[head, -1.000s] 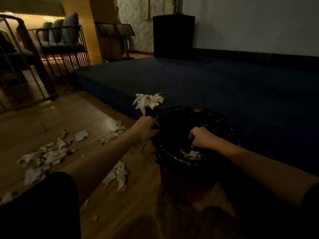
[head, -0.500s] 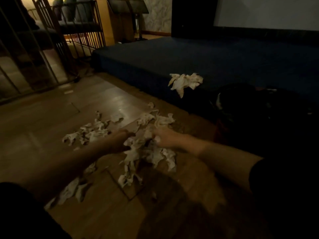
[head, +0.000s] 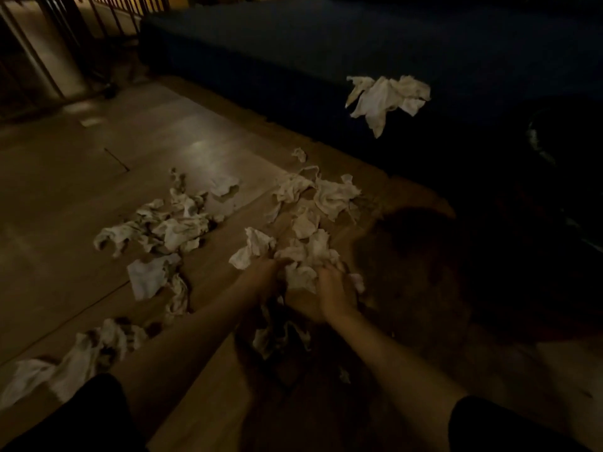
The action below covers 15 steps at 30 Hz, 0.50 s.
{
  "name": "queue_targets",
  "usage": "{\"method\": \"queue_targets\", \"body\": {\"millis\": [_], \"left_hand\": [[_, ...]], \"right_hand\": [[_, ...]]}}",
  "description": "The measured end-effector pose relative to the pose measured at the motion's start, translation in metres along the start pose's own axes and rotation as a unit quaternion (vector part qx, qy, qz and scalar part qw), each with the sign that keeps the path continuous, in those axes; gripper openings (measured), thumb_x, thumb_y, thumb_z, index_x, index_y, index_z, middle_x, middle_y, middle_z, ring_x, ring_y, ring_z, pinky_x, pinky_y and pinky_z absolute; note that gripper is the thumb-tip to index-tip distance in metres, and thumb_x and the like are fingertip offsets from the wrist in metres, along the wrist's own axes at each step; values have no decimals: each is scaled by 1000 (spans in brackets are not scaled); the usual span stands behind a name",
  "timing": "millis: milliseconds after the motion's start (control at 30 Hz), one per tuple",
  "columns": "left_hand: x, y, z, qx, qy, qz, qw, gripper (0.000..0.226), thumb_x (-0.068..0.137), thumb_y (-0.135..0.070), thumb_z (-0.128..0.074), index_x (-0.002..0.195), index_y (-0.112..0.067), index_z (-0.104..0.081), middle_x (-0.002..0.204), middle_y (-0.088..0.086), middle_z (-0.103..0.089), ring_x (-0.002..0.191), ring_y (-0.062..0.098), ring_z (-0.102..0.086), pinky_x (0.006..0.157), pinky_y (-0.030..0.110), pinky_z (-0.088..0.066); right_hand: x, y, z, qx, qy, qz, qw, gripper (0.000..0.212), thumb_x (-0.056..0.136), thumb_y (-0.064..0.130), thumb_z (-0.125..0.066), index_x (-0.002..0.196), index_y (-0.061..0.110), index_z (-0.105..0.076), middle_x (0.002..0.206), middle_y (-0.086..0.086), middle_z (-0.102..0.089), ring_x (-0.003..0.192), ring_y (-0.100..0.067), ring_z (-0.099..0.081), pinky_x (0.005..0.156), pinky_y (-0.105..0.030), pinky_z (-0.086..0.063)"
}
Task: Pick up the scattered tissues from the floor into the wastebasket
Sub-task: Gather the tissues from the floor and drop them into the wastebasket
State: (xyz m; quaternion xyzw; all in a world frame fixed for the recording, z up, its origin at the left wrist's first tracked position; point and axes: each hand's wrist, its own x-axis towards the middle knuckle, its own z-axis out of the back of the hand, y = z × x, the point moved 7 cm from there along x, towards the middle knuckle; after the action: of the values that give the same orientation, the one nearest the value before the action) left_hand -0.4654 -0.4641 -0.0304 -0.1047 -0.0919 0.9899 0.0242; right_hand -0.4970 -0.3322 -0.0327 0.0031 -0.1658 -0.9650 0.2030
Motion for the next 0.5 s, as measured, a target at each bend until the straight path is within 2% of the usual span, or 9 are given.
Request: {"method": "queue_targets", "body": {"millis": [33,67,133,200,233,333,400,433,500], "left_hand": [[-2,-2,2,12,-19,-5,1000,48,87,-14,-55,134,-17,-44,124,16,-55,111,33,-56,88,37,-50],[-5,1,3,-23,-41,13,999,43,87,-13,-55,129,-8,-49,110,13,-61,94,29,-63,78,33,-52],[-20,9,7,-145,-81,62,984,39,85,-18,-55,120,0,-54,90,7,-64,74,22,-64,69,32,-54],[-40,14,16,-158,-116,77,978,33,83,-12,-57,114,-1,-59,95,10,-68,84,29,-66,76,37,-54],[-48,12,17,-163,-130,70,975,33,83,-8,-58,116,-4,-60,103,13,-69,93,31,-65,79,36,-52],[-76,12,26,-191,-185,63,962,41,81,-9,-62,121,-12,-55,114,16,-64,100,33,-62,79,31,-45],[-85,7,19,-192,-167,52,966,49,81,-24,-63,127,-18,-48,122,16,-56,104,35,-58,83,36,-49],[-87,1,10,-168,-140,35,975,54,80,-34,-62,129,-23,-44,126,14,-50,107,34,-55,87,38,-49],[-94,-18,-1,-136,-94,9,986,56,78,-46,-58,130,-32,-40,134,10,-42,117,30,-47,95,41,-46]], "right_hand": [[-4,0,-3,-1,-9,15,1000,33,95,8,-40,124,15,-55,137,-3,-51,128,-24,-39,101,-33,-38],[-7,-2,-5,4,-7,28,1000,35,95,6,-40,125,14,-54,136,-5,-52,127,-24,-40,101,-33,-38],[-8,-11,-3,37,31,23,999,30,93,4,-43,119,8,-58,129,-13,-57,120,-31,-48,96,-38,-41],[-9,-21,8,156,40,-26,987,20,89,7,-50,101,0,-64,110,-24,-65,98,-35,-61,75,-39,-49],[-12,-26,18,199,22,-56,978,16,87,5,-54,95,-2,-66,101,-24,-68,89,-30,-64,69,-36,-50],[-37,-33,41,262,-21,-92,960,18,82,-1,-66,99,-2,-69,94,-10,-70,88,-15,-61,69,-22,-47],[-71,-37,50,264,-21,-90,960,20,85,3,-64,104,2,-68,99,-5,-67,91,-11,-58,66,-14,-47],[-90,-40,49,262,-17,-82,961,20,87,6,-61,106,5,-67,106,-6,-67,96,-12,-60,69,-16,-51],[-127,-40,43,224,-5,-39,974,20,88,8,-59,106,10,-67,111,-8,-67,102,-18,-60,83,-31,-54]]}}
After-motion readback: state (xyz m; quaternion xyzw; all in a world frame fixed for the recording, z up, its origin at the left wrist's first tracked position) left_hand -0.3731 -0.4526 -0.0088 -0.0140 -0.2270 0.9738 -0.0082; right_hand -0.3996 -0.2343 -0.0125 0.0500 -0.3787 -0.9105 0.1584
